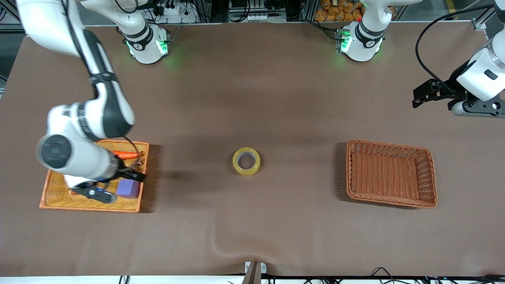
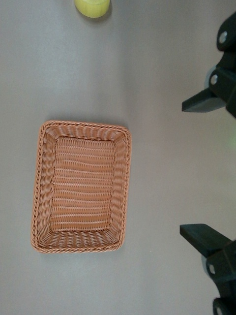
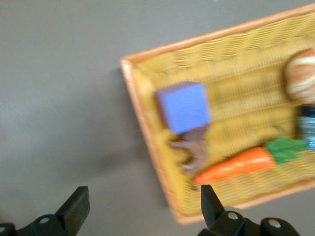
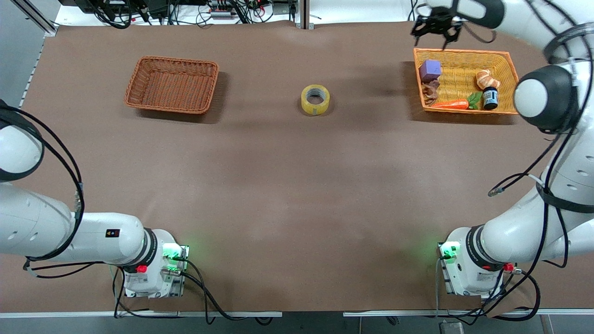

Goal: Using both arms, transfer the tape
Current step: 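Withdraw the right gripper while the left gripper reaches the tape roll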

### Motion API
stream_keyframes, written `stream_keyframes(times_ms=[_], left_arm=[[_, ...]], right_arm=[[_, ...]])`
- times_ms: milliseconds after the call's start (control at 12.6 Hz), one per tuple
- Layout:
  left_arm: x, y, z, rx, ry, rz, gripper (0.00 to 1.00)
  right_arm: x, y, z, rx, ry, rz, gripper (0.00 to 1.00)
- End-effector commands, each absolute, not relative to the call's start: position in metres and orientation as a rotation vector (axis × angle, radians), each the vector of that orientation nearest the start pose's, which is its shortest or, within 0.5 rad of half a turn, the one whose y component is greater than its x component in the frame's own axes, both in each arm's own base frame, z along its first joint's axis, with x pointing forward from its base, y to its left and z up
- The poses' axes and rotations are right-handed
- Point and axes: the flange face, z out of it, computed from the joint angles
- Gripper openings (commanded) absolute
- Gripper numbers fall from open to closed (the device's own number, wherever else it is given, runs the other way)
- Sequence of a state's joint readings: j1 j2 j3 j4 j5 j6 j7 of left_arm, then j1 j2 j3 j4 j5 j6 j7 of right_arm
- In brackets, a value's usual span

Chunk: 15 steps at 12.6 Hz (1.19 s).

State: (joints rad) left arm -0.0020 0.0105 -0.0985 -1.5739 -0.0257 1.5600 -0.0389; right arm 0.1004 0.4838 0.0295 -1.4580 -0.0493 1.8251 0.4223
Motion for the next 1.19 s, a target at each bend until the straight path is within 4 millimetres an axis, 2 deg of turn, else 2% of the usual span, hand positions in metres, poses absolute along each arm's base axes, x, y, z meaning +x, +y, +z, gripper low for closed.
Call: stream_keyframes(times_ms=[0,158,237,395,554,633,870,1107], left_arm=[[0.549,-0.063,0.619,-3.176,0.073,0.046,1.0],[0.548,-0.075,0.619,-3.172,0.022,0.048,1.0],[0.548,-0.081,0.617,-3.171,0.005,0.053,1.0],[0.548,-0.097,0.615,-3.169,-0.044,0.055,1.0],[0.55,-0.122,0.606,-3.169,-0.1,0.056,1.0],[0.551,-0.139,0.604,-3.174,-0.128,0.035,1.0],[0.556,-0.194,0.576,-3.18,-0.275,0.057,1.0],[0.553,-0.25,0.546,-3.186,-0.326,0.047,1.0]], right_arm=[[0.647,0.04,0.447,-3.18,0.297,0.187,1.0],[0.631,0.012,0.482,-3.18,0.244,0.128,1.0],[0.624,0.002,0.498,-3.184,0.138,0.115,1.0],[0.599,-0.001,0.54,-3.191,0.095,0.135,1.0],[0.574,-0.001,0.576,-3.196,0.089,0.151,1.0],[0.569,-0.003,0.586,-3.202,0.089,0.141,1.0],[0.567,-0.004,0.599,-3.204,0.023,0.134,1.0],[0.557,-0.008,0.617,-3.202,-0.021,0.158,1.0]])
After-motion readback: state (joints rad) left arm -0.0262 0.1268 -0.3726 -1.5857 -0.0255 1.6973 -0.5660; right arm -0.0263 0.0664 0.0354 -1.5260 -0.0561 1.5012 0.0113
